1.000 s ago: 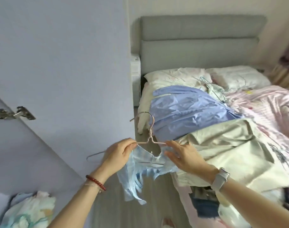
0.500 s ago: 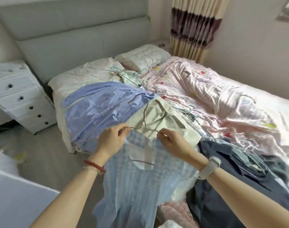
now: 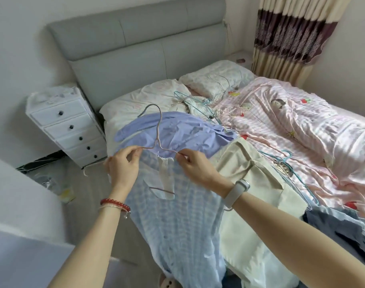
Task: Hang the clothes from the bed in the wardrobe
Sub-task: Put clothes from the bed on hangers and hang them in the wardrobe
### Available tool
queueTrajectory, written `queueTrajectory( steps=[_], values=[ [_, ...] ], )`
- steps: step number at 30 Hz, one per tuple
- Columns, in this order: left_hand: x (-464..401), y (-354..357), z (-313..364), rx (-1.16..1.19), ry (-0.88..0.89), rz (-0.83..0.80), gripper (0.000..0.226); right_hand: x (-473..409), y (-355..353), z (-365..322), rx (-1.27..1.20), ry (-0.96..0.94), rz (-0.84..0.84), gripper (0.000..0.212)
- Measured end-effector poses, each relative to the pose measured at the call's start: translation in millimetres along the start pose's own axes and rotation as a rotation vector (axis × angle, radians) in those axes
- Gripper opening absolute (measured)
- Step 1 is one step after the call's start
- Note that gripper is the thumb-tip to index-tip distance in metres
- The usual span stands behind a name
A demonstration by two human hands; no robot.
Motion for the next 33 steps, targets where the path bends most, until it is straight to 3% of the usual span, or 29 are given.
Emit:
queueTrajectory(
  steps=[5, 10, 17, 24, 28, 33],
  values=[
    [-73.8, -71.9, -56.5, 0.019, -0.156, 0.245, 0.016, -87.1, 75.4, -66.9, -0.112, -0.128, -0.06, 0.026],
    [-150.9, -107.5, -81.6, 0.033, -0.166, 0.4, 0.026, -161.1, 126.3, -121.7, -0.199, -0.243, -0.048, 0.02],
    [-222.7, -73.7, -123.0, 0.092, -0.32, 0.296, 0.042, -269.6, 148.7, -134.9, -0.267, -0.238, 0.101, 0.022],
    [-293.4, -51.4, -166.7, 0.156, -0.391, 0.27, 0.045, -397.9, 193.6, -170.1, -0.24, -0.354, 0.0, 0.023],
    [-353.2, -39.1, -175.3, 0.09, -0.382, 0.259, 0.046, -466.7, 201.5, -176.0, -0.302, -0.394, -0.036, 0.026],
    [-425.0, 17.8, -149.5, 0.04, -0.281, 0.189, 0.049, -548.2, 156.7, -139.9, -0.487, -0.291, 0.08, 0.028]
  ],
)
Point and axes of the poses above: each hand's wrist, its own x-axis away from the middle knuckle, its own y-axis out of the palm, z = x × y, the point moved 7 cm from there along -x, towards the middle knuckle, and after that the axes turned 6 degrees about -x, right-handed, at the moved point
